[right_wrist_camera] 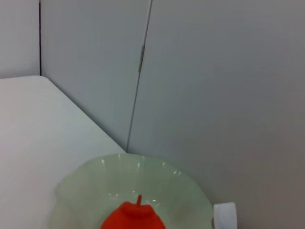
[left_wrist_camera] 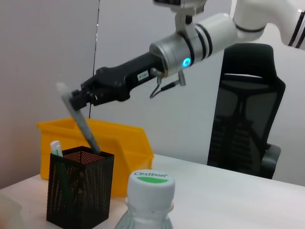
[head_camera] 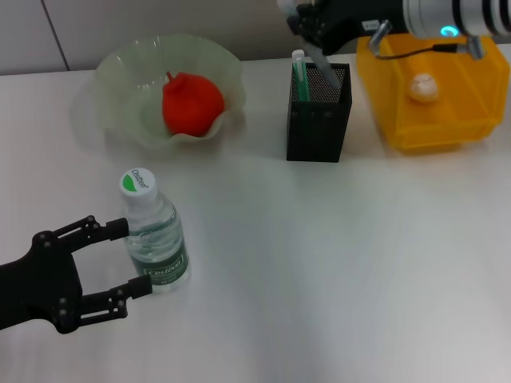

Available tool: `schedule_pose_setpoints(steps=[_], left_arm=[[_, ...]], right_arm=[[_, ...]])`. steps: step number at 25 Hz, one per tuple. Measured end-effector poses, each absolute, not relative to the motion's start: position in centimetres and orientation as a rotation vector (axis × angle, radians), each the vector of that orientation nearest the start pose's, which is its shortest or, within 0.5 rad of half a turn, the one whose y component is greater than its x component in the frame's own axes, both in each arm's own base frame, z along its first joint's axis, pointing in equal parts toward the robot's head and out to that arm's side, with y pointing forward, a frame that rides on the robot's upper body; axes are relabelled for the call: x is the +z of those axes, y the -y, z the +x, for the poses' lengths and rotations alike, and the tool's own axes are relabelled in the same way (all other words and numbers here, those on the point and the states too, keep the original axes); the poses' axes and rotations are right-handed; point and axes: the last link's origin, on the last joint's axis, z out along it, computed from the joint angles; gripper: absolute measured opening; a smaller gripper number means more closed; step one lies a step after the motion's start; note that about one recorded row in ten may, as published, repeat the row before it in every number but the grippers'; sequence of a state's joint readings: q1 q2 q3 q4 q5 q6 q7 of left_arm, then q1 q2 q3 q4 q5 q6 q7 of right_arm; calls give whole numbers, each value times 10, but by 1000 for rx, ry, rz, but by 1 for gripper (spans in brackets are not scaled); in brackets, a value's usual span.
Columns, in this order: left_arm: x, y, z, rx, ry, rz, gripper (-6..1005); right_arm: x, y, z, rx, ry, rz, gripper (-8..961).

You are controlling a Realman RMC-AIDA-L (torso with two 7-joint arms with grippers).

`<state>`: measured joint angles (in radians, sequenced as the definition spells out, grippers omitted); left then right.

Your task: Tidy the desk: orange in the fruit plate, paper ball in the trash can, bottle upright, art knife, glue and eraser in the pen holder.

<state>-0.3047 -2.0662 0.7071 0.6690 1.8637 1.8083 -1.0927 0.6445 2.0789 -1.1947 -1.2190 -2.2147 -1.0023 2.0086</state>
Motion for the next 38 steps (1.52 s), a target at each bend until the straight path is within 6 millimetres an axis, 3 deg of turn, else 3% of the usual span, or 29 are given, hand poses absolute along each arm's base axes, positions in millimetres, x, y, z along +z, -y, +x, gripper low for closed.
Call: schedule_pose_setpoints(steps=[9, 14, 24, 27, 30, 33, 35, 37, 38], left_arm=[[16, -256, -292, -905, 383, -2710, 843], [16, -257, -292, -905, 385, -2711, 842], [17, -256, -293, -900, 382, -2709, 843], [19, -255, -295, -900, 385, -2703, 843], [20, -253, -295, -905, 386, -2702, 842], [21, -249, -297, -911, 377, -2707, 842], [23, -247, -299, -905, 380, -2711, 842], [25, -245, -301, -901, 385, -2716, 843], [26, -245, -301, -901, 387, -2721, 843]], right_arm=[[13, -439, 154, 285, -347, -2436, 129], [10, -440, 161, 275, -383, -2435, 182], [25, -433, 165, 311, -411, -2436, 498], [39, -419, 164, 355, -422, -2476, 622], [49, -390, 171, 418, -443, -2555, 622], [51, -375, 180, 459, -442, -2582, 622], [51, -348, 198, 546, -432, -2617, 622], [51, -340, 204, 567, -432, -2625, 622], [48, -322, 217, 605, -422, -2645, 622]])
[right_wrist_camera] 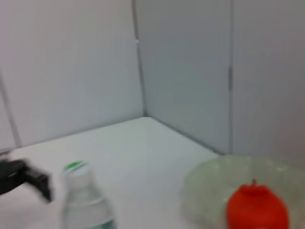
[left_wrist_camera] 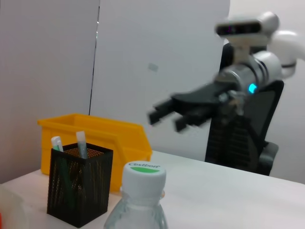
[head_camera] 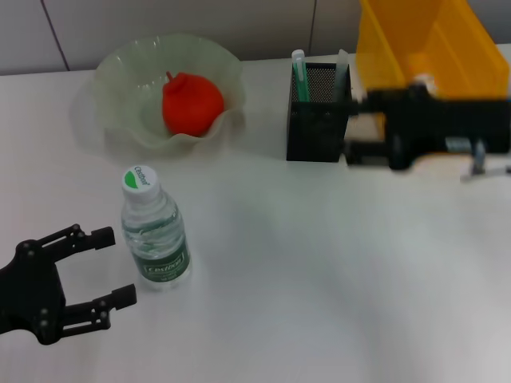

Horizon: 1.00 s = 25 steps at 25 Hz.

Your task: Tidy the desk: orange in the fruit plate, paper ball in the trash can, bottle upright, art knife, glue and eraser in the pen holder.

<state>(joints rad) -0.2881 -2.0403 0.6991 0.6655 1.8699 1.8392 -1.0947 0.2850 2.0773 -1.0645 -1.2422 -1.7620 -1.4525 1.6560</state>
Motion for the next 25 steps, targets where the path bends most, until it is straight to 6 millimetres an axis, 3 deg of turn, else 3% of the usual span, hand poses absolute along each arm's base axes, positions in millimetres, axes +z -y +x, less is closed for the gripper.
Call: schedule_pose_setpoints(steps=[1, 2, 8, 10, 20, 25], left_arm=[[26, -245, -301, -901, 387, -2721, 843], [26, -245, -301, -901, 387, -2721, 843], [23, -242, -303, -884, 413, -2749, 843], [19, -240, -304, -865, 422, -2758, 844], [8, -236, -309, -821, 482, -2782, 840], [6, -234, -311, -820, 499, -2781, 840]], right_arm=[[48, -322, 217, 605, -422, -2645, 622], [44, -305, 232, 654, -414, -2658, 622], [39, -274, 266, 783, -447, -2680, 622], [36, -257, 277, 854, -386, -2698, 622], [15, -237, 293, 747, -411, -2833, 622], [16, -231, 295, 768, -373, -2833, 622]])
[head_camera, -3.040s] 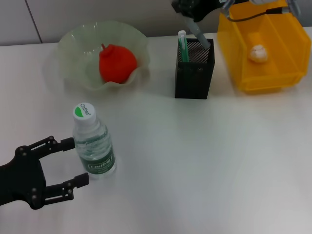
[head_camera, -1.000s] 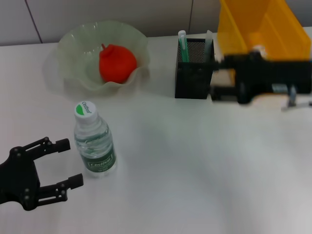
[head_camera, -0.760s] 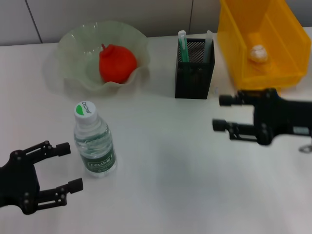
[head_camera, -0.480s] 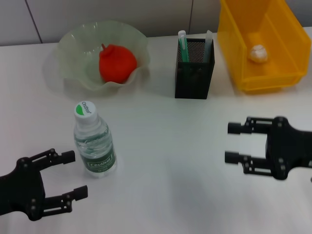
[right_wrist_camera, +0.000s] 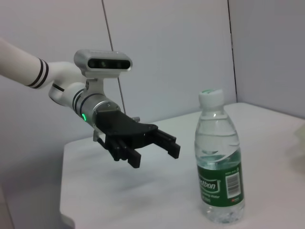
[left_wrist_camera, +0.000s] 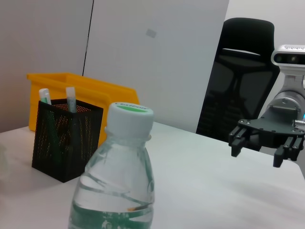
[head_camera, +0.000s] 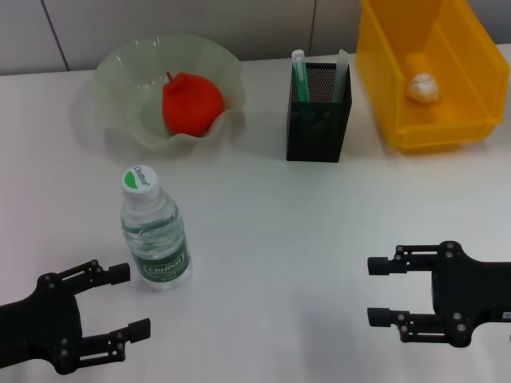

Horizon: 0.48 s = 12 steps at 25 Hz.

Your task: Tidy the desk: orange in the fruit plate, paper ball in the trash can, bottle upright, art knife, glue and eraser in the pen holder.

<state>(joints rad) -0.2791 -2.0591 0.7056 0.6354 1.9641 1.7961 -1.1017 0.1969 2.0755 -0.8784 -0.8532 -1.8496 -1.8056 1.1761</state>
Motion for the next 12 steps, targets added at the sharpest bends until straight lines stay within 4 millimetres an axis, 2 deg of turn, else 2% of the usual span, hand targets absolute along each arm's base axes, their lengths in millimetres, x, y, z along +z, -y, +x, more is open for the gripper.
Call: schedule_pose_setpoints(steps=[8, 12], left_arm=[[4, -233, -311, -819, 494, -2782, 840], [4, -232, -312, -817, 487, -2781, 840]], right_arm=[[20, -227, 302, 796, -343, -2768, 622], [15, -225, 305, 818, -349, -2751, 622]])
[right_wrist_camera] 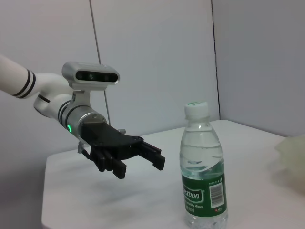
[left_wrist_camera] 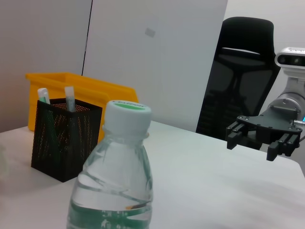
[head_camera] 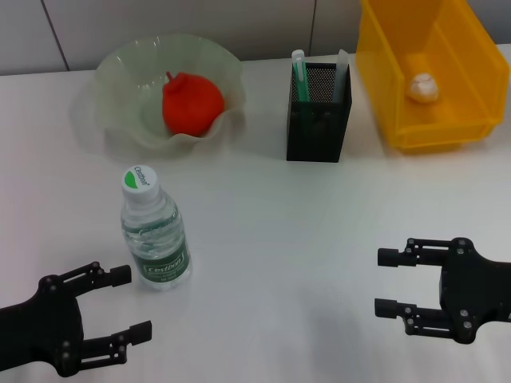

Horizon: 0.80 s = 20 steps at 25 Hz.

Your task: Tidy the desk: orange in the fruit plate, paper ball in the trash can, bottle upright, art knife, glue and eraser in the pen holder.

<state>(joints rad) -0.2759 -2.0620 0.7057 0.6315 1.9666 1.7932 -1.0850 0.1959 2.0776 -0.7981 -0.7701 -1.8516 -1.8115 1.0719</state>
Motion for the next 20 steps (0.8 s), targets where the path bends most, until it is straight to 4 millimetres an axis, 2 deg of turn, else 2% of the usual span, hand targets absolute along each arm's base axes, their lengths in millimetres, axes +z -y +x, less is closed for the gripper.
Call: schedule_pose_setpoints(steps=[20], left_arm=[[-1, -232, -314, -801, 450, -2767, 840]], right_arm=[[14, -225, 305, 816, -340, -2756, 622]])
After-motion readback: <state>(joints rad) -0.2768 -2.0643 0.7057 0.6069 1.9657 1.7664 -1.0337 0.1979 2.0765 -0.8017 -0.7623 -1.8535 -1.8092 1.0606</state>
